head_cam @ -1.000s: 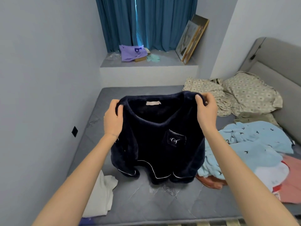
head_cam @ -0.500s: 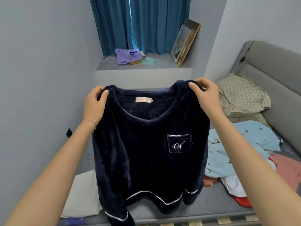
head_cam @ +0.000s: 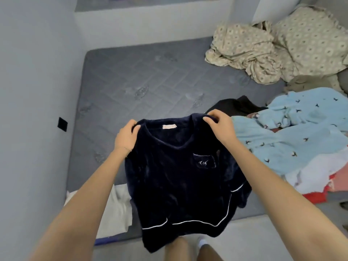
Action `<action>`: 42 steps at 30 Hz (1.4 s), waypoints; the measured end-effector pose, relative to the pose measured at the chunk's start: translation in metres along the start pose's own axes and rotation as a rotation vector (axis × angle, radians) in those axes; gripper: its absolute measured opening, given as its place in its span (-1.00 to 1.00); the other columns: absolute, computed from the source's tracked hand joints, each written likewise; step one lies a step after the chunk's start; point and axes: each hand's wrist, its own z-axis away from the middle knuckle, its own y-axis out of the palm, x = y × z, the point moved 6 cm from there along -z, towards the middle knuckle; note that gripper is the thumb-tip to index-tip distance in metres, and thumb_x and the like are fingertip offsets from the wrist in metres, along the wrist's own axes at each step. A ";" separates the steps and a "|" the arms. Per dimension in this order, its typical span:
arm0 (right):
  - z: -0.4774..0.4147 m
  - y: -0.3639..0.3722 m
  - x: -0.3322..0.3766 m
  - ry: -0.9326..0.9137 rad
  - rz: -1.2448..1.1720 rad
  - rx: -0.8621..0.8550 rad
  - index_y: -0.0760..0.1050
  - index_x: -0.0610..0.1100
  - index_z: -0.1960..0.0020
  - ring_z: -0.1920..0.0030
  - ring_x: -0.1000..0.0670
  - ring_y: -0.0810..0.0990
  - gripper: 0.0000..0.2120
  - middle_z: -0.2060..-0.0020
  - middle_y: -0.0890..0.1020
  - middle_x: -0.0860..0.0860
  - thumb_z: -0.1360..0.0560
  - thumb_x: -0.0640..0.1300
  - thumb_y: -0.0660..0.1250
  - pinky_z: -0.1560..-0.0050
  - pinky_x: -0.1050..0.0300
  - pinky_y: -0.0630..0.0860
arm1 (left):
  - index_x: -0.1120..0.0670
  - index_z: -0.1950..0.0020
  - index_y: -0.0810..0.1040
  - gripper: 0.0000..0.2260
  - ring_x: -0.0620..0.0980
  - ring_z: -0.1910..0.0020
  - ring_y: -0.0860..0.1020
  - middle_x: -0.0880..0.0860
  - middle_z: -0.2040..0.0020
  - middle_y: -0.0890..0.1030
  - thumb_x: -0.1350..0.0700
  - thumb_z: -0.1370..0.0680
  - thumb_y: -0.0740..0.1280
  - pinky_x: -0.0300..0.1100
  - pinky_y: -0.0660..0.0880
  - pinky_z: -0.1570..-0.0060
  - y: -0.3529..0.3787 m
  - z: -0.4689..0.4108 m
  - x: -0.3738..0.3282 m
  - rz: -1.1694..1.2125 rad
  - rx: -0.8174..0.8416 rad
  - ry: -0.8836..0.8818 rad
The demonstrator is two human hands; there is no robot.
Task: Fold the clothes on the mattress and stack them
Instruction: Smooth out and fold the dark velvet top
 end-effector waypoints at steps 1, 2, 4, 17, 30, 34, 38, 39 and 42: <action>-0.009 0.015 -0.007 0.015 0.006 -0.001 0.52 0.00 0.13 0.09 0.00 0.56 -0.92 0.16 0.61 0.04 -0.53 -0.05 0.37 -0.02 -0.04 0.50 | 0.07 0.04 0.43 -0.79 0.15 0.18 0.53 0.11 0.17 0.58 -0.03 -0.66 0.15 -0.02 0.40 0.20 0.009 -0.014 0.009 0.010 0.010 -0.021; -0.019 0.029 -0.014 0.024 0.014 -0.005 0.51 0.00 0.13 0.09 0.02 0.55 -0.92 0.15 0.60 0.06 -0.53 -0.05 0.36 0.00 0.02 0.48 | 0.08 0.04 0.43 -0.78 0.15 0.19 0.52 0.12 0.18 0.57 -0.03 -0.66 0.15 -0.01 0.41 0.19 0.017 -0.029 0.018 0.023 0.011 -0.037; -0.037 0.055 -0.029 0.039 0.025 -0.021 0.52 -0.02 0.11 0.09 0.04 0.53 -0.92 0.15 0.59 0.08 -0.54 -0.05 0.35 0.06 0.12 0.41 | 0.13 0.05 0.43 -0.77 0.12 0.22 0.49 0.14 0.19 0.55 -0.01 -0.66 0.16 -0.03 0.37 0.21 0.035 -0.056 0.035 0.045 0.010 -0.069; -0.145 0.152 -0.131 0.060 0.230 -0.050 0.59 -0.04 -0.20 -0.18 -0.10 0.50 -0.74 -0.13 0.61 -0.01 -0.53 0.00 0.39 -0.19 -0.08 0.42 | 0.15 -0.20 0.54 -0.79 0.14 -0.14 0.53 0.11 -0.13 0.58 0.10 -0.64 0.22 0.08 0.40 -0.20 0.152 -0.153 0.116 -0.116 -0.129 -0.068; -0.080 0.131 -0.277 0.285 0.420 0.144 0.51 -0.12 -0.29 -0.18 -0.17 0.46 -0.53 -0.20 0.54 -0.08 -0.48 0.08 0.44 -0.21 -0.04 0.40 | 0.00 -0.51 0.29 -0.60 0.03 -0.53 0.14 0.04 -0.53 0.25 0.07 -0.66 0.18 0.00 0.05 -0.50 0.347 -0.119 0.011 -0.240 0.356 0.358; -0.068 0.136 -0.299 0.259 0.446 0.203 0.48 -0.07 -0.34 -0.20 -0.13 0.49 -0.47 -0.23 0.55 -0.03 -0.47 0.16 0.42 -0.21 -0.05 0.42 | -0.03 -0.57 0.13 -0.50 0.06 -0.32 0.36 0.08 -0.36 0.38 0.04 -0.65 0.19 -0.05 0.37 -0.31 0.396 -0.112 -0.007 -0.216 0.476 0.238; -0.058 0.149 -0.318 0.243 0.563 0.334 0.31 -0.05 -0.47 -0.29 -0.11 0.43 -0.27 -0.30 0.48 -0.03 -0.43 0.27 0.39 -0.28 -0.01 0.32 | -0.08 -0.57 0.10 -0.48 0.11 -0.34 0.29 0.17 -0.43 0.22 0.07 -0.65 0.20 -0.04 0.32 -0.31 0.418 -0.102 -0.023 -0.430 0.413 0.309; -0.056 0.151 -0.321 0.240 0.578 0.344 0.31 -0.07 -0.47 -0.28 -0.11 0.44 -0.28 -0.29 0.49 -0.03 -0.44 0.26 0.39 -0.27 0.00 0.31 | -0.09 -0.57 0.12 -0.49 0.13 -0.39 0.24 0.19 -0.46 0.17 0.08 -0.64 0.20 -0.01 0.28 -0.35 0.419 -0.103 -0.027 -0.481 0.382 0.344; -0.055 0.150 -0.329 0.224 0.553 0.282 0.44 -0.13 -0.33 -0.17 -0.13 0.50 -0.52 -0.15 0.57 -0.06 -0.50 0.06 0.41 -0.20 0.02 0.33 | -0.11 -0.56 0.14 -0.51 0.16 -0.52 0.05 0.17 -0.54 0.07 0.06 -0.65 0.19 0.08 0.08 -0.47 0.427 -0.106 -0.042 -0.577 0.377 0.520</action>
